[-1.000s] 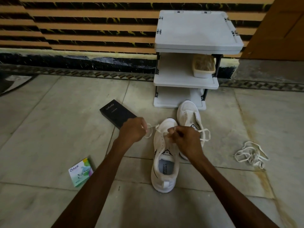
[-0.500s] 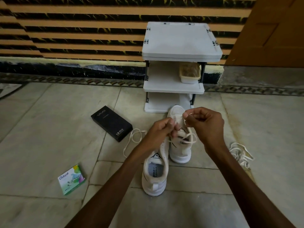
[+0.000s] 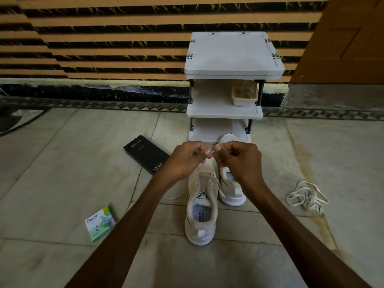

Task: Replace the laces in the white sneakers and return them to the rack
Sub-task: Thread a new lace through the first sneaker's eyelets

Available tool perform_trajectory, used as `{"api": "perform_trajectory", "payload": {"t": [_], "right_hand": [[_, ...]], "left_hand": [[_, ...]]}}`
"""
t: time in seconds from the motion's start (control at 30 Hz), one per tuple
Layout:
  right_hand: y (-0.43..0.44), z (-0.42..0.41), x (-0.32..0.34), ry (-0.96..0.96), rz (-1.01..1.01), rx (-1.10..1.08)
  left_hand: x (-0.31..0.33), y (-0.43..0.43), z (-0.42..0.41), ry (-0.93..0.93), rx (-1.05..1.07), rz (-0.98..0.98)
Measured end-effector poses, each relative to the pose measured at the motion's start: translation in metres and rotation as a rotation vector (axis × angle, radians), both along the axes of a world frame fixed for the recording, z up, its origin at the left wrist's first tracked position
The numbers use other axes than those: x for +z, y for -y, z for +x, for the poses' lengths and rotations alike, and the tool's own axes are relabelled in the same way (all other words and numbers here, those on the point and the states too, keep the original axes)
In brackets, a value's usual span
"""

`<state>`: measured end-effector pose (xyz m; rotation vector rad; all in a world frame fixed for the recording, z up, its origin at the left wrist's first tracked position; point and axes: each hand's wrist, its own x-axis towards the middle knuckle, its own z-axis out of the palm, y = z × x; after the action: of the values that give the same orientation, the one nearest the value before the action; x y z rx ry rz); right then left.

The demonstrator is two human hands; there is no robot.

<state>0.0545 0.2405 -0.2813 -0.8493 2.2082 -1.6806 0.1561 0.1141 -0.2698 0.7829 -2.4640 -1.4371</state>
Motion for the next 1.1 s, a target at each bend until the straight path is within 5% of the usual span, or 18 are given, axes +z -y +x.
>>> {"api": "perform_trajectory", "payload": {"t": [0.07,0.17,0.23,0.4,0.63,0.83,1.1], "right_hand": [[0.000,0.004,-0.006,-0.018,0.143,0.020],[-0.002,0.013,-0.020,-0.132,0.502,0.177],[-0.002,0.019,-0.033,-0.180,0.631,0.242],[0.004,0.029,-0.055,-0.328,0.831,0.256],[0.018,0.045,-0.070,-0.431,0.876,0.159],[0.007,0.043,-0.096,-0.211,0.439,0.107],[0.010,0.048,-0.090,0.205,0.393,0.215]], "left_hand": [[-0.001,0.005,0.004,0.052,0.064,-0.179],[0.007,0.022,0.010,0.261,0.184,-0.803],[0.017,0.037,0.015,0.289,0.288,-0.967],[0.012,0.045,0.021,0.191,0.323,-0.898],[-0.046,0.006,0.013,0.175,0.159,-0.329],[-0.082,0.005,0.026,0.288,-0.038,-0.467],[-0.107,-0.007,0.037,0.297,0.155,-0.482]]}}
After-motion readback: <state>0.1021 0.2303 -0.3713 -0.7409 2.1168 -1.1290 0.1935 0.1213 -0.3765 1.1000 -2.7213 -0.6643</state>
